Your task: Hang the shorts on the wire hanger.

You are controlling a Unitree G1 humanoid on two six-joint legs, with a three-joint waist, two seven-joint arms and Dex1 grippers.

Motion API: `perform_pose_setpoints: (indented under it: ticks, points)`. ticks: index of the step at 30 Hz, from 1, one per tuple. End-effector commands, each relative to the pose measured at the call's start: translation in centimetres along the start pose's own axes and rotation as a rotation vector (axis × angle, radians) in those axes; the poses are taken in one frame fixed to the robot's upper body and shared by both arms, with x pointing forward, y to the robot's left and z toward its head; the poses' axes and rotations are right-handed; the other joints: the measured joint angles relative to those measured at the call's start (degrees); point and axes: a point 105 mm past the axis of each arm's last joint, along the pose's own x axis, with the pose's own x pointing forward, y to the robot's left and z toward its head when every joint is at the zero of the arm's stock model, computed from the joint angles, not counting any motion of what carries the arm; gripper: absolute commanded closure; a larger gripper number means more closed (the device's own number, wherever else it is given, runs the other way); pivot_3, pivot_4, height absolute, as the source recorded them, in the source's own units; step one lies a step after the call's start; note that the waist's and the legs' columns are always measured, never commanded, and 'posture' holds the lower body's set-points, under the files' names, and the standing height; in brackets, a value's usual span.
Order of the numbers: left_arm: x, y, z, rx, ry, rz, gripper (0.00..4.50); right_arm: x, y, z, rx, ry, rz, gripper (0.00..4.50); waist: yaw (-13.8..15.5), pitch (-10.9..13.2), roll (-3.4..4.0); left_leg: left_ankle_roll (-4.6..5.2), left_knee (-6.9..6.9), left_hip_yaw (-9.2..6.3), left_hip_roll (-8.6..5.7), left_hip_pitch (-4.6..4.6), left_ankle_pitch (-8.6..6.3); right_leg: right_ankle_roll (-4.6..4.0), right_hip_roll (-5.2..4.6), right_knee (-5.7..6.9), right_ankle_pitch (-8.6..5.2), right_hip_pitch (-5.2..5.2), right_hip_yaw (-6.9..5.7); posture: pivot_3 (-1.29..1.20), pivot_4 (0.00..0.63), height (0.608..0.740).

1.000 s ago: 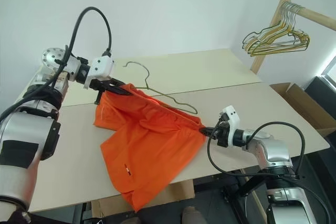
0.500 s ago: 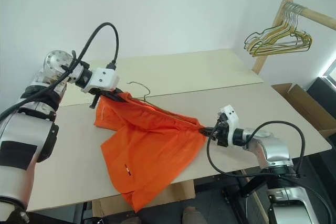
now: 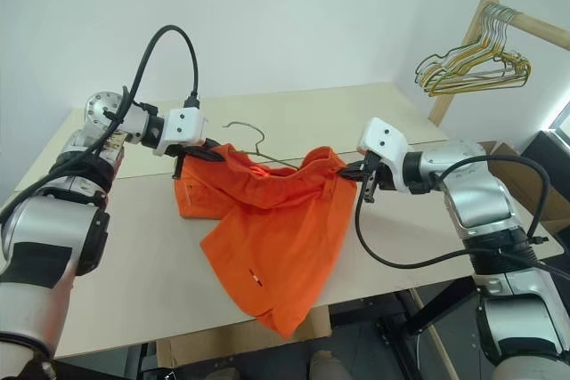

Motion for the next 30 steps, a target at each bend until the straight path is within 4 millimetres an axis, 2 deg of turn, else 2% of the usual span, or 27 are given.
perform_pose_setpoints:
  ticks: [1,4,7,12,15,17,23,30]
  points:
    - [-0.8,1.0,-0.3,0.043,0.069,0.065,4.50,-0.5,-0.7,1.7,-0.160,-0.016,-0.011,4.49,0.11,0.00,0.00,0.00,0.00,0.00,0.00,0.00,0.00,0.00,0.00,0.00,0.00,0.00,0.00,-0.06,0.000,0.740]
    - [-0.7,1.0,-1.4,0.058,0.151,0.086,4.50,-0.8,-0.6,1.9,-0.200,-0.013,0.009,4.49,0.18,0.00,0.00,0.00,0.00,-0.02,0.01,0.01,0.00,0.00,0.01,0.02,0.00,0.00,-0.01,-0.05,0.000,0.740]
    - [-0.5,1.1,-2.1,0.091,0.226,0.088,4.50,-1.5,-0.7,0.7,-0.287,0.069,0.026,4.49,0.67,0.00,0.00,0.00,0.01,-0.01,-0.01,0.04,0.00,-0.01,-0.01,0.04,0.01,0.02,0.00,-0.04,0.000,0.740]
    - [0.3,2.2,-0.3,0.066,0.135,0.135,4.50,-2.0,-1.1,0.6,-0.365,0.094,0.051,4.49,1.51,0.00,0.00,0.00,-0.01,0.04,0.00,0.05,0.00,-0.01,0.00,0.03,0.01,0.00,-0.01,-0.06,0.000,0.740]
    - [0.8,2.2,0.3,0.075,0.103,0.129,4.50,-1.7,-1.3,2.5,-0.329,0.009,0.035,4.49,1.38,0.00,0.00,0.00,-0.01,0.06,0.00,0.05,0.00,-0.02,0.01,0.03,0.01,0.00,0.00,-0.07,0.000,0.740]
    - [1.1,2.1,0.7,0.066,0.067,0.118,4.50,-1.5,-1.3,3.0,-0.332,0.000,0.037,4.49,1.31,0.00,0.00,0.00,-0.01,0.08,0.01,0.07,0.00,-0.04,0.01,0.04,0.02,0.00,0.03,-0.08,0.000,0.740]
    - [1.2,2.1,1.4,0.035,-0.008,0.130,4.50,-0.5,-1.4,2.3,-0.375,0.038,0.021,4.49,1.36,0.00,0.00,0.00,-0.01,0.08,0.00,0.06,0.00,-0.04,0.00,0.03,0.02,0.01,0.02,-0.08,0.000,0.740]
    - [1.1,1.9,1.6,0.025,-0.048,0.133,4.50,1.0,-1.1,2.6,-0.440,0.008,0.011,4.49,1.19,0.00,0.00,0.00,-0.01,0.08,0.01,0.07,0.00,-0.05,0.01,0.06,0.03,0.00,0.03,-0.07,0.000,0.740]
